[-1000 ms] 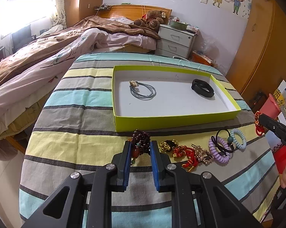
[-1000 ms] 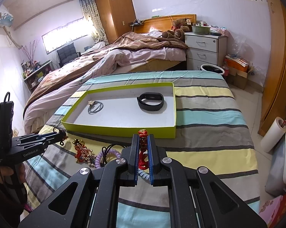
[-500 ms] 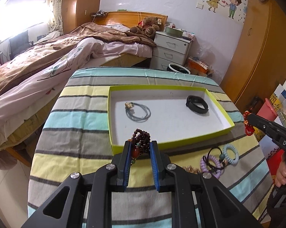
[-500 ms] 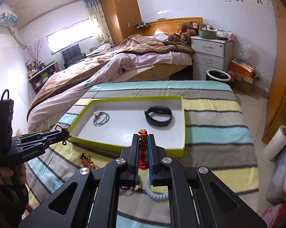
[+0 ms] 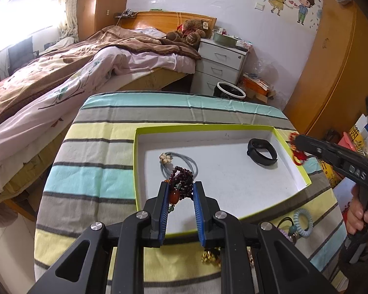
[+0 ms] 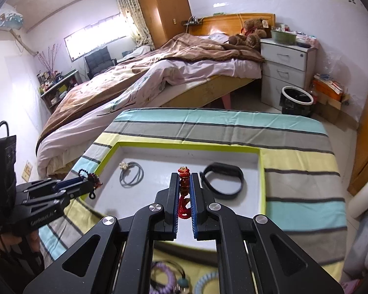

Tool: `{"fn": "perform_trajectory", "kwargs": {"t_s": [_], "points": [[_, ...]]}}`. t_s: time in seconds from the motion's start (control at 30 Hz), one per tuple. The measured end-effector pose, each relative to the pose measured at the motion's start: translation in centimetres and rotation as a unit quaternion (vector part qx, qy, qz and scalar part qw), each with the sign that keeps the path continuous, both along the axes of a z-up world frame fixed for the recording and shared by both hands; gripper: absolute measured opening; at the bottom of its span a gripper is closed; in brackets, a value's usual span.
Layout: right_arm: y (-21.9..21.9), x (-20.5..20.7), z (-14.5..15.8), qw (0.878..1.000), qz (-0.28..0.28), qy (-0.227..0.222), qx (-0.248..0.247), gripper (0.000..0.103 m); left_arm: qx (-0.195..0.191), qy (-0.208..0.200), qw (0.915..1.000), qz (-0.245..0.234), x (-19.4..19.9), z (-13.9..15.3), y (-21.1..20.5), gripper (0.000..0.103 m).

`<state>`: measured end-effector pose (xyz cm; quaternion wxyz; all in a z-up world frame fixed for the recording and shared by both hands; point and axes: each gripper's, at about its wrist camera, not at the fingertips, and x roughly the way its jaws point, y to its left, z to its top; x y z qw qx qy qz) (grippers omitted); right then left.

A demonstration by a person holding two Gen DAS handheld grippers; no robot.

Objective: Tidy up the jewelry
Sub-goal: 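Release the red ornament in the tray with the right tool while the left releases the bracelet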

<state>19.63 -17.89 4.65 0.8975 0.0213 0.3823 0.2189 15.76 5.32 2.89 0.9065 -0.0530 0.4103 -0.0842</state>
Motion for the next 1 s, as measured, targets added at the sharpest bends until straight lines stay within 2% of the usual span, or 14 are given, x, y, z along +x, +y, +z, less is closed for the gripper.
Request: {"fn": "perform_trajectory", "kwargs": {"t_s": [0.47,0.73,1.0], "points": [[2.2,5.4,-3.2,0.999,0.006,0.050,-0.006,0.008,0.001,0.029,0.9996,0.004,3.7,-2.5,0.2,0.020],[3.8,6.6,-4.9,0.997,0.023,0.073,-0.017,0.008,0.000,0.045,0.9990,0.007,4.5,-3.9,0.6,0.020],[4.5,7.1,-6.0,0.996,0.031,0.085,-0.029,0.008,-0.008,0.046,0.9988,0.011,4.7,-4.1,0.9,0.020]]}}
